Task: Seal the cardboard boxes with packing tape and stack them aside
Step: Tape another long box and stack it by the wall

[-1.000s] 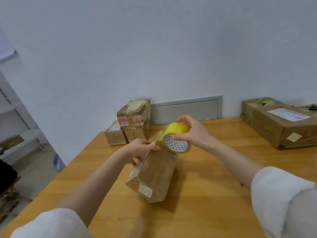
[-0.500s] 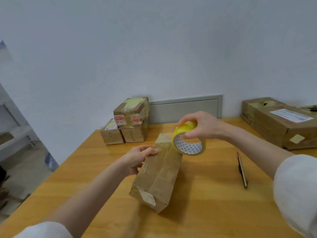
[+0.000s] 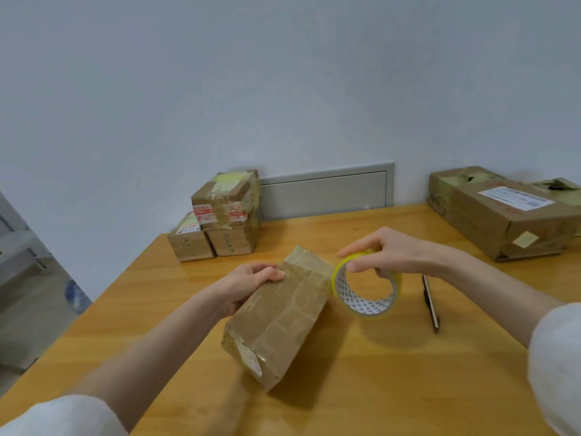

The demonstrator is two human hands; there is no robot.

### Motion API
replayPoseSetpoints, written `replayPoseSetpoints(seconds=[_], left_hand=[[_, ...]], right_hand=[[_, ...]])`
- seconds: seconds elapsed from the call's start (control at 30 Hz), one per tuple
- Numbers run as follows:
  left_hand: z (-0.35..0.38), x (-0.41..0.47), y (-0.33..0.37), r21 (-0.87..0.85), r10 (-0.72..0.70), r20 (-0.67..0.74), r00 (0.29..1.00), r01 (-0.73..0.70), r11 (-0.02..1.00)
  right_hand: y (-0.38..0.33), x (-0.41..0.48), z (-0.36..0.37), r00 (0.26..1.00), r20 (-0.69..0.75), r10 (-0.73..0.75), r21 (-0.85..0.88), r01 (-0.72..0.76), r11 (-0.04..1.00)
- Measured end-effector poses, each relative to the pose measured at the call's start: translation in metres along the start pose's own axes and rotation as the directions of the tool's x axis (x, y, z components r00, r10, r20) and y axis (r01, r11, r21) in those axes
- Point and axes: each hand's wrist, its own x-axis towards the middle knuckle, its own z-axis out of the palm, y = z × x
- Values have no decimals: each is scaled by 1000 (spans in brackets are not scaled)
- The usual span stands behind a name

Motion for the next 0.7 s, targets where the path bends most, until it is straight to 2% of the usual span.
replayPoseSetpoints(seconds=[0.1,0.2,0.27,0.37,0.43,0.5,0.53,0.6,0.63,0.7], left_hand=[[-8,-1,-6,-29,-31,-5,1000,31,999],[-16,-2,-11,-38,-38,40,998,39,998],[-19,-3,-11,-3,-63,53,997,63,998],[-24,-7,-8,24,-115,97,989,113,993],[-26,-8,-6,104,-105,91,990,95,990],[-24,-8,-1,320,17,10,1000,-20,947],[-19,-7,2,493,143,-46,989,-102,864],[-2,-5,8,793,386,-21,922,-220,569],[9,-4,9,861,422,42,905,-247,444],[28,1,4,923,346,134,929,-245,298]], right_hand=[[8,-4,10,994,96,44,-120,-33,992],[16,-5,25,1000,22,12,-99,-10,995],[12,-3,35,999,41,-14,-92,18,996],[8,2,49,999,-16,-41,-177,38,983],[6,5,53,997,-61,-38,-249,21,968],[3,9,57,997,-81,-17,-337,-11,942],[1,11,60,994,-108,-6,-392,-37,919],[-3,17,66,983,-180,-18,-486,-73,871],[-4,21,69,974,-222,-39,-519,-85,850],[-5,28,76,954,-291,-71,-553,-108,826]])
